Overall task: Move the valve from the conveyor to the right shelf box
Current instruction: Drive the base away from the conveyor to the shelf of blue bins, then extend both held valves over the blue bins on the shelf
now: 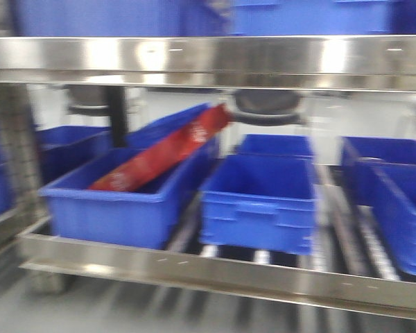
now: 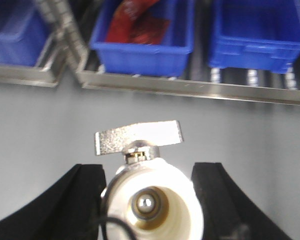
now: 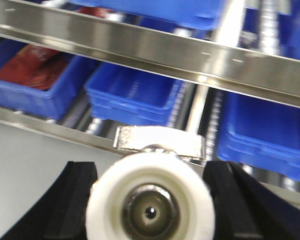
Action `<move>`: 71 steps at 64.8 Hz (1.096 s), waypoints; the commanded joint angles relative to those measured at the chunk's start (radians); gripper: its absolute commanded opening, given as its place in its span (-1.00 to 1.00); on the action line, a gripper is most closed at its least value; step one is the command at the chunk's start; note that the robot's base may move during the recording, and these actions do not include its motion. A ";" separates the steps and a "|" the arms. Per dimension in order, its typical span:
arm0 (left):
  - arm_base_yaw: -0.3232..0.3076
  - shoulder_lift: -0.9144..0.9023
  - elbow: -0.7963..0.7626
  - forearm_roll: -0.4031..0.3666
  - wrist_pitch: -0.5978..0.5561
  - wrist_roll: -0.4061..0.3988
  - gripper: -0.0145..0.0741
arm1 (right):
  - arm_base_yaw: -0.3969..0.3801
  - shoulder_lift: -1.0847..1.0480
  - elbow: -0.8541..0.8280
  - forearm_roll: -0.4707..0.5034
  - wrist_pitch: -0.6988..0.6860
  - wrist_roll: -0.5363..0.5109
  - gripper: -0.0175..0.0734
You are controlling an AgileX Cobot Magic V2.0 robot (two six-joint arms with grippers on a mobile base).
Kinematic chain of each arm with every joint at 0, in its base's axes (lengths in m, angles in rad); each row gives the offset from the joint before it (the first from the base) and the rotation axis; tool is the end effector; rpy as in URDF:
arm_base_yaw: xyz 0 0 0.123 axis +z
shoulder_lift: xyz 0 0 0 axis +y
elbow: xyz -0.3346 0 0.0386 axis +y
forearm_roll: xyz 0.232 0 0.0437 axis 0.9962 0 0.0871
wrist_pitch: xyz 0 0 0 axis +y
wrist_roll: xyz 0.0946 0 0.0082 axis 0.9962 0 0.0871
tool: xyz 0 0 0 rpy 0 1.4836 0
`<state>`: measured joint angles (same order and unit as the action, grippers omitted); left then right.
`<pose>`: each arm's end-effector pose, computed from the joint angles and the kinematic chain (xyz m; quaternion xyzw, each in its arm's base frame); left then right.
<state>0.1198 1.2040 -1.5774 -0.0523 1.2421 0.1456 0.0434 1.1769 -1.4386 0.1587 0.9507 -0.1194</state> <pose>0.1827 0.0173 0.5077 0.0136 0.9227 0.0250 0.3844 0.1972 0.0208 0.4961 -0.0610 0.8801 0.0608 0.4669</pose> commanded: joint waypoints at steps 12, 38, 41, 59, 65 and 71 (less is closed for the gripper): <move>-0.005 -0.011 -0.011 -0.008 -0.039 -0.005 -0.92 | -0.001 -0.010 -0.017 -0.004 -0.066 -0.005 -0.95; -0.005 -0.011 -0.011 -0.008 -0.039 -0.005 -0.92 | -0.001 -0.010 -0.017 -0.004 -0.066 -0.005 -0.95; -0.005 -0.011 -0.011 -0.008 -0.039 -0.005 -0.92 | -0.001 -0.010 -0.017 -0.004 -0.066 -0.005 -0.95; -0.005 -0.011 -0.011 -0.008 -0.039 -0.005 -0.92 | -0.001 -0.010 -0.017 -0.004 -0.066 -0.005 -0.95; -0.005 -0.011 -0.011 -0.008 -0.039 -0.005 -0.92 | -0.001 -0.010 -0.017 -0.004 -0.066 -0.005 -0.95; -0.005 -0.011 -0.011 -0.008 -0.039 -0.005 -0.92 | -0.001 -0.010 -0.017 -0.004 -0.066 -0.005 -0.95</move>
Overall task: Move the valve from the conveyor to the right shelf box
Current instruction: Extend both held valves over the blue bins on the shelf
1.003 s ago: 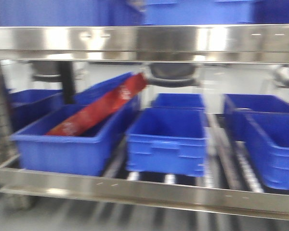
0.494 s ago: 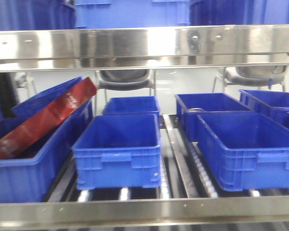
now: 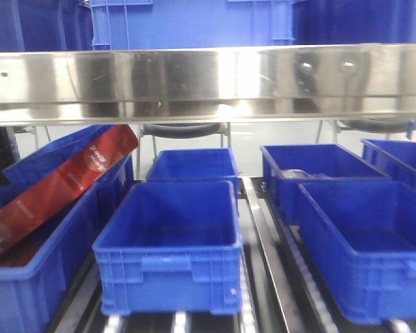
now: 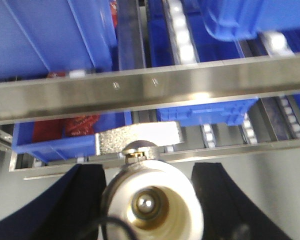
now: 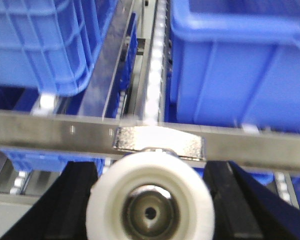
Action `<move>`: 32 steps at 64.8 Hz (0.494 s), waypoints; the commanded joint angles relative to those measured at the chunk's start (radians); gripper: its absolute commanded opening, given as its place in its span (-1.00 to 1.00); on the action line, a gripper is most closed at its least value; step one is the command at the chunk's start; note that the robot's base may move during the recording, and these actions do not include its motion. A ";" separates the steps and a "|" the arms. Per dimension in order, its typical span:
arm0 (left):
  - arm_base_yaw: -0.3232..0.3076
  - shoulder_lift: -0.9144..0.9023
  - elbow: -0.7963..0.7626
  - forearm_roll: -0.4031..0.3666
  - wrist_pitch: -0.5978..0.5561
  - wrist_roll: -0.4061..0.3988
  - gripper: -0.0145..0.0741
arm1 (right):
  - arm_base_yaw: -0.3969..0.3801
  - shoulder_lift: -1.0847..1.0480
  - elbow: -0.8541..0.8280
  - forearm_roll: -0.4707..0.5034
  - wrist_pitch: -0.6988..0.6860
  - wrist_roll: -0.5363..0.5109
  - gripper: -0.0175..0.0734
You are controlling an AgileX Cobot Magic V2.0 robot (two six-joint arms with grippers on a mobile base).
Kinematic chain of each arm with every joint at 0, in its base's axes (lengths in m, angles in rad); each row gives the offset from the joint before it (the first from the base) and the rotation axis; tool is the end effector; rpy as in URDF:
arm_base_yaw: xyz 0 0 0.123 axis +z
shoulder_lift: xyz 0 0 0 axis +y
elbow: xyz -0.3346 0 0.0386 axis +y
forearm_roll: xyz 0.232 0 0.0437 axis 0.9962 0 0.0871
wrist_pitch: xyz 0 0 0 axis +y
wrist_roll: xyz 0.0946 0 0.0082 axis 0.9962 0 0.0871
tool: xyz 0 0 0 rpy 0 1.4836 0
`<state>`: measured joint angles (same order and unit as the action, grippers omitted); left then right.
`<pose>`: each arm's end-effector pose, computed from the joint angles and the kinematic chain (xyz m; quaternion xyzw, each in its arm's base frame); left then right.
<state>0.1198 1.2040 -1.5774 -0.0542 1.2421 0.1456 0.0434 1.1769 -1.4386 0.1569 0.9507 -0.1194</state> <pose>0.1827 0.0171 0.5077 0.0137 0.9227 0.0241 0.3845 0.1972 0.0207 0.4961 -0.0612 0.8801 0.0600 0.4669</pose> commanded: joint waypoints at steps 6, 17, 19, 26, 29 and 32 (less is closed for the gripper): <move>-0.005 -0.011 -0.011 -0.006 -0.039 -0.005 -0.92 | -0.001 -0.010 -0.017 -0.002 -0.066 -0.005 -0.95; -0.005 -0.011 -0.011 -0.006 -0.039 -0.005 -0.92 | -0.001 -0.010 -0.017 -0.002 -0.066 -0.005 -0.95; -0.005 -0.011 -0.011 -0.006 -0.039 -0.005 -0.92 | -0.001 -0.010 -0.017 -0.002 -0.066 -0.005 -0.95; -0.005 -0.011 -0.011 -0.006 -0.039 -0.005 -0.92 | -0.001 -0.010 -0.017 -0.002 -0.066 -0.005 -0.95; -0.005 -0.011 -0.011 -0.006 -0.039 -0.005 -0.92 | -0.001 -0.010 -0.017 -0.002 -0.066 -0.005 -0.95; -0.005 -0.011 -0.011 -0.006 -0.039 -0.005 -0.92 | -0.001 -0.010 -0.017 -0.002 -0.066 -0.005 -0.95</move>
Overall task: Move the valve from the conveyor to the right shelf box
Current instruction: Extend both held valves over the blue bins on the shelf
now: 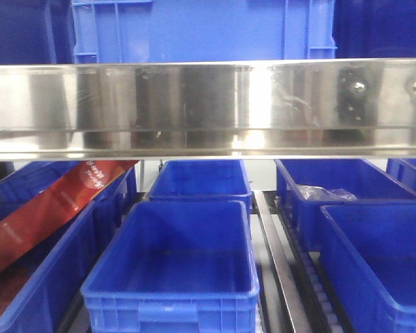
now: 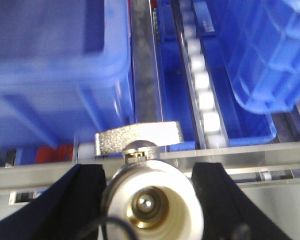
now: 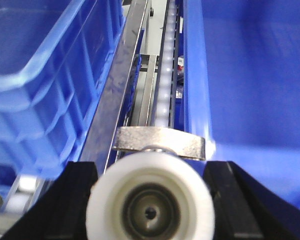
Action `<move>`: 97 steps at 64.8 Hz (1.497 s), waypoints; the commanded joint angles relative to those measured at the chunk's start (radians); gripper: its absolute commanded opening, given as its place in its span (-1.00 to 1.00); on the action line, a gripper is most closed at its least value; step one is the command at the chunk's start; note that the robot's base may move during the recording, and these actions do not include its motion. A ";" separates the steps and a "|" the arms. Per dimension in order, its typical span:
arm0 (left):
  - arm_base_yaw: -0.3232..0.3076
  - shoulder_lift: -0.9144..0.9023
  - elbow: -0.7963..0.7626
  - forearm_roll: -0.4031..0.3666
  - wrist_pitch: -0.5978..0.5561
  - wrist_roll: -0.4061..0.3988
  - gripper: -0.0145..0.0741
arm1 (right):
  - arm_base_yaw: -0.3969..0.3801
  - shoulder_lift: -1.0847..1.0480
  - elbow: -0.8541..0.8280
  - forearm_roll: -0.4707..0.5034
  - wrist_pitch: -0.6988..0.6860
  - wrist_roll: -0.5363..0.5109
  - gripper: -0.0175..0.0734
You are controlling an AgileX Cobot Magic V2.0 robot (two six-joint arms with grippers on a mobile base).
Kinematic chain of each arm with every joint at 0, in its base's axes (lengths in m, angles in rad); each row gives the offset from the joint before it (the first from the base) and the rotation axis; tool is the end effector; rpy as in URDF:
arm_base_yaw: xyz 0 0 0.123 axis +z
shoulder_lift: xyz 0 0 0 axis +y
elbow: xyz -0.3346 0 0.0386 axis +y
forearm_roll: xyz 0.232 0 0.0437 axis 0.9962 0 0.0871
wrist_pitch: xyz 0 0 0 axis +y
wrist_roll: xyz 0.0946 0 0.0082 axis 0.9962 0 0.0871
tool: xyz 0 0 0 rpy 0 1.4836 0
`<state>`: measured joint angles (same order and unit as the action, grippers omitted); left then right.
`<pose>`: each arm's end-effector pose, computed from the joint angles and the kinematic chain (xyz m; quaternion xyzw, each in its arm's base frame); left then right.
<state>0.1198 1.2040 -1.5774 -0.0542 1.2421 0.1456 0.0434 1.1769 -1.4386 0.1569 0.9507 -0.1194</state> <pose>0.1827 0.0171 0.5077 0.0137 0.9227 0.0241 0.3845 0.1972 0.0207 0.4961 -0.0612 0.8801 0.0600 0.4669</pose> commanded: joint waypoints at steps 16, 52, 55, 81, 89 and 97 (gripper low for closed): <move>-0.005 -0.009 -0.011 -0.006 -0.039 -0.005 -0.92 | -0.001 -0.010 -0.017 -0.002 -0.066 -0.005 -0.95; -0.005 -0.009 -0.011 -0.006 -0.039 -0.005 -0.92 | -0.001 -0.010 -0.017 -0.002 -0.069 -0.005 -0.95; -0.005 -0.009 -0.011 -0.006 -0.039 -0.005 -0.92 | -0.001 -0.010 -0.017 -0.002 -0.069 -0.005 -0.95; -0.005 -0.009 -0.011 -0.006 -0.039 -0.005 -0.92 | -0.001 -0.010 -0.017 -0.002 -0.069 -0.005 -0.95; -0.005 -0.009 -0.011 -0.006 -0.039 -0.005 -0.92 | -0.001 -0.010 -0.017 -0.002 -0.069 -0.005 -0.95; -0.005 -0.009 -0.011 -0.006 -0.039 -0.005 -0.92 | -0.001 -0.010 -0.017 -0.002 -0.069 -0.005 -0.95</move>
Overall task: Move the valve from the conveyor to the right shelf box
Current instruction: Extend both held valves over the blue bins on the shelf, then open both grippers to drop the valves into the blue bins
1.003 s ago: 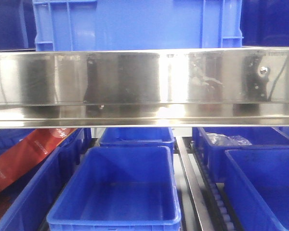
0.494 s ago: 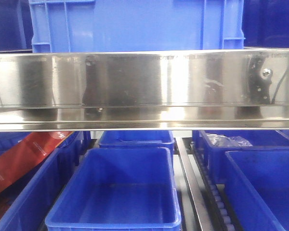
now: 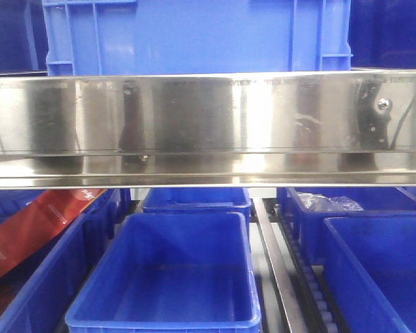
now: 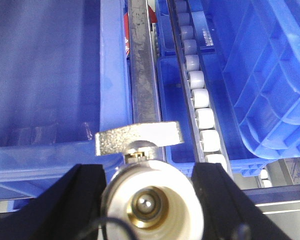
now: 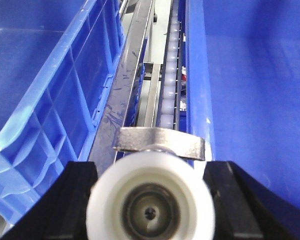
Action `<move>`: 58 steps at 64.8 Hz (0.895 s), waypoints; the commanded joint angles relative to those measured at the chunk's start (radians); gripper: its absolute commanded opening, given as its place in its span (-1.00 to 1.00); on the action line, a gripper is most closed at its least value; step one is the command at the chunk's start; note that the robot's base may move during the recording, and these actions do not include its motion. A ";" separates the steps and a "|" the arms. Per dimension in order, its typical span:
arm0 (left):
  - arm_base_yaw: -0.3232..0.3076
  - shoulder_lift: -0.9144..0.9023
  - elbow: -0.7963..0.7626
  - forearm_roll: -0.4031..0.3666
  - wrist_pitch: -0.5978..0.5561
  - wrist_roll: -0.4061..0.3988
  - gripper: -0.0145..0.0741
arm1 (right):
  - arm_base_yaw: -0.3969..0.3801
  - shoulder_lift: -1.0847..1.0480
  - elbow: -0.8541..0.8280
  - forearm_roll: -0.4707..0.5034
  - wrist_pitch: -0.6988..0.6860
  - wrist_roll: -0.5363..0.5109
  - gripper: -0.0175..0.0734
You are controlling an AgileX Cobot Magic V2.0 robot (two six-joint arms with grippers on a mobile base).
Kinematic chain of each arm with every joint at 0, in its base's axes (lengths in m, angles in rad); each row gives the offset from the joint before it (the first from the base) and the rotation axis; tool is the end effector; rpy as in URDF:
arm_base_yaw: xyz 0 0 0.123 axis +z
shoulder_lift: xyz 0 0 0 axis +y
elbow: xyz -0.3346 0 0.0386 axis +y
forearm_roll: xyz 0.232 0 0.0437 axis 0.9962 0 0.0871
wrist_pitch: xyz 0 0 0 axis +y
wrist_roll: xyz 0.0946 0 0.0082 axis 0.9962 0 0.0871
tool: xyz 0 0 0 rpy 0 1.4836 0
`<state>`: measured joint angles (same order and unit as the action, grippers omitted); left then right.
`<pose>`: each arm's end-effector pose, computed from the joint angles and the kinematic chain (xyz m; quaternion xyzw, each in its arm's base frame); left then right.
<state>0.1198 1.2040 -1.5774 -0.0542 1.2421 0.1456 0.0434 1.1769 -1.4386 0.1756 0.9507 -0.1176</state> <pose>0.1827 0.0171 0.5077 0.0137 0.9227 0.0241 0.3845 0.1971 0.0221 0.4963 -0.0591 0.8796 0.0696 0.4669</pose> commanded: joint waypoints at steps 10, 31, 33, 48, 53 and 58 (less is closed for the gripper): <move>-0.005 -0.009 -0.011 -0.006 -0.039 -0.005 -0.92 | -0.001 -0.010 -0.017 -0.021 -0.069 -0.006 -0.95; -0.005 -0.009 -0.011 -0.021 -0.037 -0.005 -0.92 | -0.001 -0.010 -0.017 -0.021 -0.069 -0.006 -0.95; -0.005 -0.009 -0.011 -0.024 -0.037 -0.005 -0.92 | -0.001 -0.010 -0.017 -0.021 -0.069 -0.006 -0.95; -0.005 -0.009 -0.011 -0.024 -0.058 -0.005 -0.92 | -0.001 -0.010 -0.017 -0.021 -0.077 -0.006 -0.95; -0.005 -0.009 -0.011 -0.024 -0.074 -0.005 -0.92 | -0.001 -0.010 -0.017 -0.021 -0.084 -0.006 -0.95; -0.005 -0.009 -0.019 -0.024 -0.105 -0.005 -0.92 | -0.001 -0.010 -0.019 -0.021 -0.095 -0.006 -0.95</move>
<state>0.1198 1.2040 -1.5774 -0.0640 1.2108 0.1456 0.0434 1.1769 -1.4386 0.1756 0.9410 -0.1176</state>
